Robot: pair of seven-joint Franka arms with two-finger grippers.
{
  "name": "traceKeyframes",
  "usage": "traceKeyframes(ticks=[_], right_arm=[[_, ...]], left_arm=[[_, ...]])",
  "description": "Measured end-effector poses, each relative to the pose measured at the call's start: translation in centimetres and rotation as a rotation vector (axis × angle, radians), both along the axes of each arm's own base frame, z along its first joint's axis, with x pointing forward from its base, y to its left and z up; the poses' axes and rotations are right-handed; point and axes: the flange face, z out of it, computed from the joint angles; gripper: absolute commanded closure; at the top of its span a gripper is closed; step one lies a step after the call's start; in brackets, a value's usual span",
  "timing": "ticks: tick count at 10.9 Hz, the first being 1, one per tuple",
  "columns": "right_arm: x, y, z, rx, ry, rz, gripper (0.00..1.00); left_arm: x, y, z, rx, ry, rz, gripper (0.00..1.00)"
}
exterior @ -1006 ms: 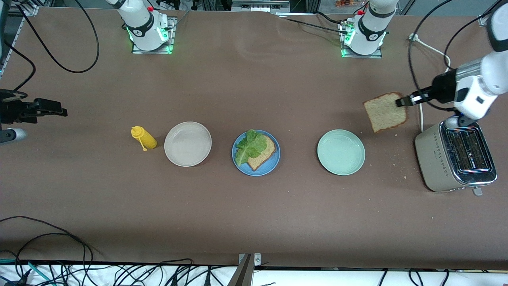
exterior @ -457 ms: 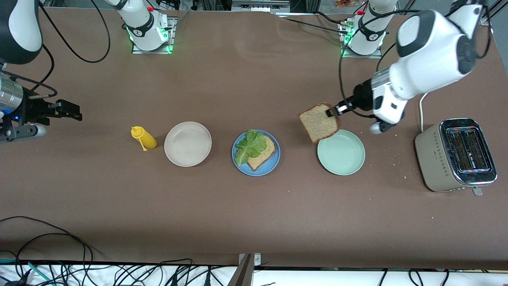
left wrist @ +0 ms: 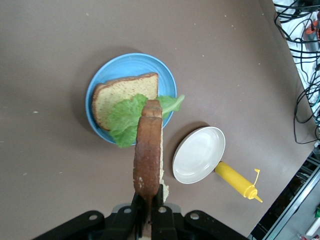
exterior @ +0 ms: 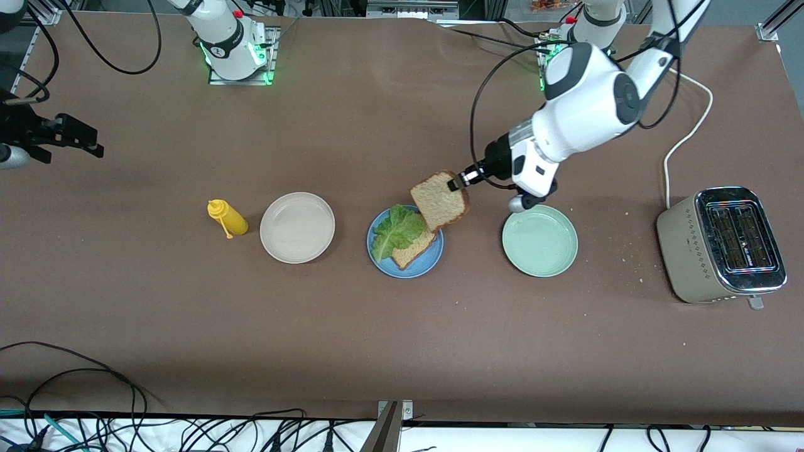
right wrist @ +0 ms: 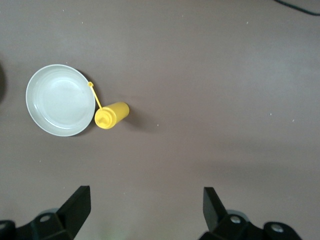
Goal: Make sandwich in blue plate with both arms
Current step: 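Carry the bread slice over the blue plate with the left gripper, then lower the bread slice onto the lettuce with the left gripper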
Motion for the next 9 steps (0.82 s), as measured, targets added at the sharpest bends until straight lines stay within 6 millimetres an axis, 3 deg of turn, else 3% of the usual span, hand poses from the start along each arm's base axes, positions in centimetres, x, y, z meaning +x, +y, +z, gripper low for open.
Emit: traceKeyframes(ticks=[2, 6, 7, 9], right_arm=[[-0.8, 0.3, -0.2, 0.002, 0.051, -0.029, 0.00], [-0.5, 0.9, -0.2, -0.003, 0.053, -0.066, 0.00], [-0.3, 0.9, 0.0, -0.004, 0.046, -0.067, 0.00], [0.2, 0.9, 0.4, -0.006, 0.035, -0.068, 0.00]], left_arm=[[-0.5, -1.6, -2.8, 0.005, -0.018, 0.010, 1.00], [-1.2, -5.7, -10.4, 0.092, -0.044, 0.028, 1.00], [-1.2, -6.5, -11.1, 0.103, -0.048, 0.031, 1.00], [-0.4, -6.8, -10.3, 0.093, -0.066, 0.044, 1.00]])
